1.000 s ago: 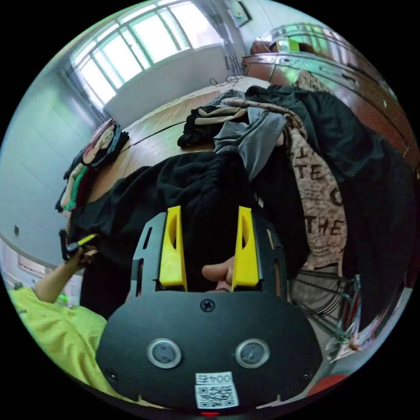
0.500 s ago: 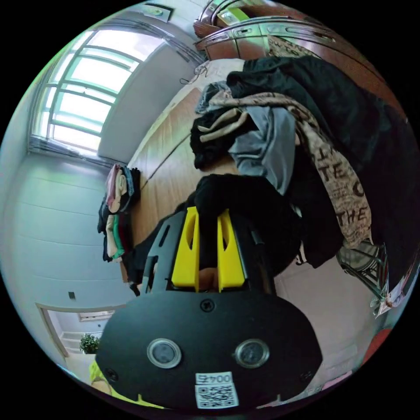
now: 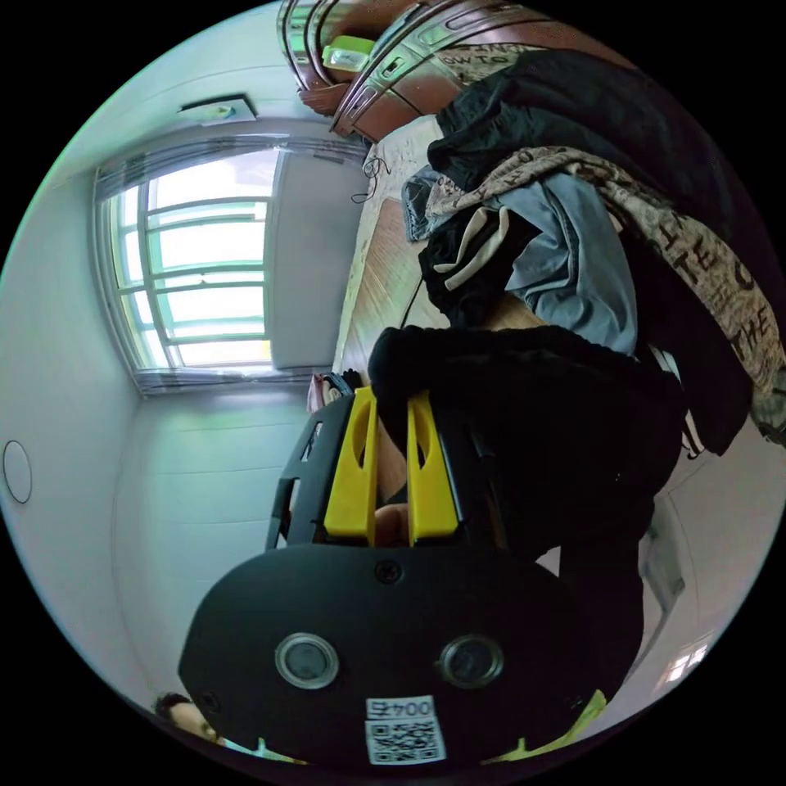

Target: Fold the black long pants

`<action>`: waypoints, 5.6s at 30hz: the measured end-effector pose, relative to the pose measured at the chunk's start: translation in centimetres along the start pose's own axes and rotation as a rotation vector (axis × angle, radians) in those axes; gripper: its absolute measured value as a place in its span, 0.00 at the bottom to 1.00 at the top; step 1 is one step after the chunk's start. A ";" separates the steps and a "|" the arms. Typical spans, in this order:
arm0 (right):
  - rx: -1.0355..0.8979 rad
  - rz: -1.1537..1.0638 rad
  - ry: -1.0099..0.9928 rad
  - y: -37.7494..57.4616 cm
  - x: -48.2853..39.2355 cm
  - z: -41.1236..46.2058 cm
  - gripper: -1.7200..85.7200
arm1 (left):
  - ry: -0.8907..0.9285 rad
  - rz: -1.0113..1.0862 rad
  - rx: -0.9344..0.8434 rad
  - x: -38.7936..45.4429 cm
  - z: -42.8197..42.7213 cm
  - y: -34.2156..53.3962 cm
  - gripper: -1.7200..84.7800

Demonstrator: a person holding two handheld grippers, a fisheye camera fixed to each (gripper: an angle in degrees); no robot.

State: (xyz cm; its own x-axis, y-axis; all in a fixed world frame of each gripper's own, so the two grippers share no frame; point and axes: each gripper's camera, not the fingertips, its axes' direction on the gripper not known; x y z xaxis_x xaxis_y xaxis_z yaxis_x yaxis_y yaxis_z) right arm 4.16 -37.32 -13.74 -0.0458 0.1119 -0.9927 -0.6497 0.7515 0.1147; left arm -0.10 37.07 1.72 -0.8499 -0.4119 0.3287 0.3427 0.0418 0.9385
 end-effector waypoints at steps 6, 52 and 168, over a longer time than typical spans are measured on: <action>-0.002 0.011 -0.130 1.2 3.7 -3.2 0.08 | 0.293 -0.391 0.061 -4.7 -2.2 -1.9 0.21; -0.074 0.019 0.192 5.2 18.0 -3.8 0.07 | 0.123 -0.349 0.083 9.5 -12.7 0.4 0.08; 0.522 -0.344 0.655 18.7 6.9 -13.4 0.14 | -0.217 -0.171 0.088 8.8 -12.5 13.3 0.04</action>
State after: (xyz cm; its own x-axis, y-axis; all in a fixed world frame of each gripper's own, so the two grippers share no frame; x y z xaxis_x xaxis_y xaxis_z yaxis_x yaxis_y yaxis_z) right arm -18.44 -31.21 -18.99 -0.4395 -0.4457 -0.7799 -0.2878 0.8923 -0.3478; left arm 1.97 22.66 15.74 -0.9615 -0.2152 0.1710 0.1593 0.0709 0.9847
